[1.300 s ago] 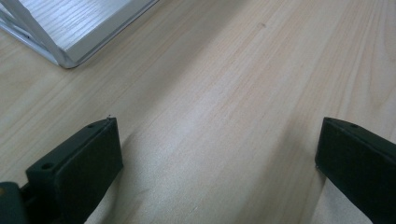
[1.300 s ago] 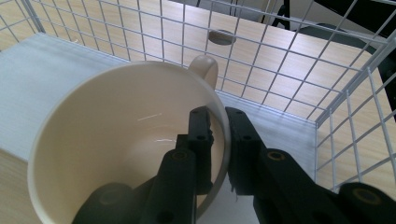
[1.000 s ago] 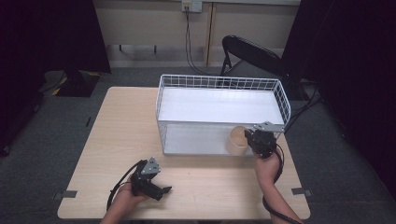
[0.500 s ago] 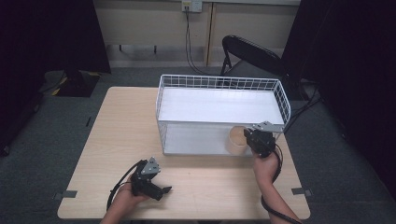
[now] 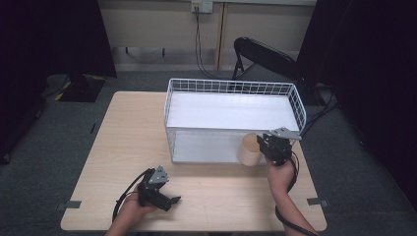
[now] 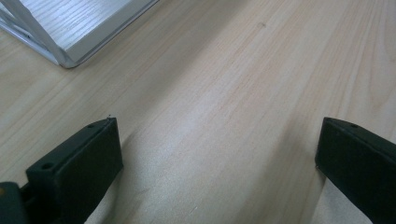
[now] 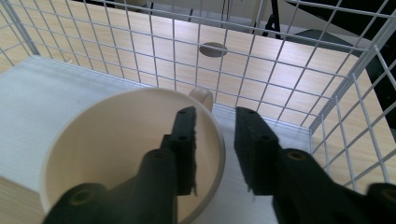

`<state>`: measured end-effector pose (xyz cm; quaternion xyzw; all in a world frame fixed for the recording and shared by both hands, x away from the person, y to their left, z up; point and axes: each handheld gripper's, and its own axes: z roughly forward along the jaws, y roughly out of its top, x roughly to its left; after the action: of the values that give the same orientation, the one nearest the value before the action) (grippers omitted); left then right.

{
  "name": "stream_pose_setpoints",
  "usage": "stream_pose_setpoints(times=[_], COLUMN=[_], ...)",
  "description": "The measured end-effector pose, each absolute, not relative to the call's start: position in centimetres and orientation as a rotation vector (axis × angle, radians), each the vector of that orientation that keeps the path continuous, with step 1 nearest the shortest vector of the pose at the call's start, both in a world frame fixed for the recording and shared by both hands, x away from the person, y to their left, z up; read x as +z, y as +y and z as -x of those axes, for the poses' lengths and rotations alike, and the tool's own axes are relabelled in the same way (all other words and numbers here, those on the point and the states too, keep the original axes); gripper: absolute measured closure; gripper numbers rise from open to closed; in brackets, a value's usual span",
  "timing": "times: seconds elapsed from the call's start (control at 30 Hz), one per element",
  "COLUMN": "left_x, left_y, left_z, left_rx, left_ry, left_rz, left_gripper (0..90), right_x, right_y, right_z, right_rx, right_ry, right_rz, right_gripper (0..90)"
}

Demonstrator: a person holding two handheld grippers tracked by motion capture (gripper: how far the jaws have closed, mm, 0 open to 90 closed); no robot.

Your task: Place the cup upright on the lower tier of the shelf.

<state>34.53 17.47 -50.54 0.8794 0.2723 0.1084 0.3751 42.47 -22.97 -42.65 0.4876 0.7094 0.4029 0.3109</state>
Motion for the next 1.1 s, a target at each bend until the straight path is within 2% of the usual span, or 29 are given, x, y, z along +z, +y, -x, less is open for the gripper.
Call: stream_pose_setpoints(times=[0.07, 0.17, 0.33, 0.4, 0.57, 1.1], left_x=[-50.5, -50.5, -50.5, -50.5, -50.5, -50.5], left_y=[17.5, 17.5, 17.5, 17.5, 17.5, 17.5], left_z=[-34.5, -34.5, -34.5, -34.5, -34.5, -34.5], left_rx=[0.278, 0.278, 0.277, 0.278, 0.277, 0.277], left_ry=[0.697, 0.697, 0.697, 0.697, 0.697, 0.697], left_rz=[-2.251, -2.251, -2.251, -2.251, -2.251, -2.251], left_gripper=[0.0, 0.0, 0.0, 0.0, 0.0, 0.0], right_x=[-42.5, -42.4, -42.3, -42.2, -42.1, -42.6], right_y=[-23.1, -23.2, -23.6, -23.7, -23.8, -23.2], right_z=[-42.3, -42.1, -41.9, -41.8, -41.5, -39.9], right_rx=[1.078, 1.106, 1.176, 1.186, 1.216, 1.232], right_ry=[1.878, 1.899, 1.923, 1.923, 1.941, 1.979], right_rz=[-1.300, -1.319, -1.366, -1.367, -1.367, -1.297], right_gripper=[57.5, 48.5, 34.3, 32.2, 19.1, 13.3])
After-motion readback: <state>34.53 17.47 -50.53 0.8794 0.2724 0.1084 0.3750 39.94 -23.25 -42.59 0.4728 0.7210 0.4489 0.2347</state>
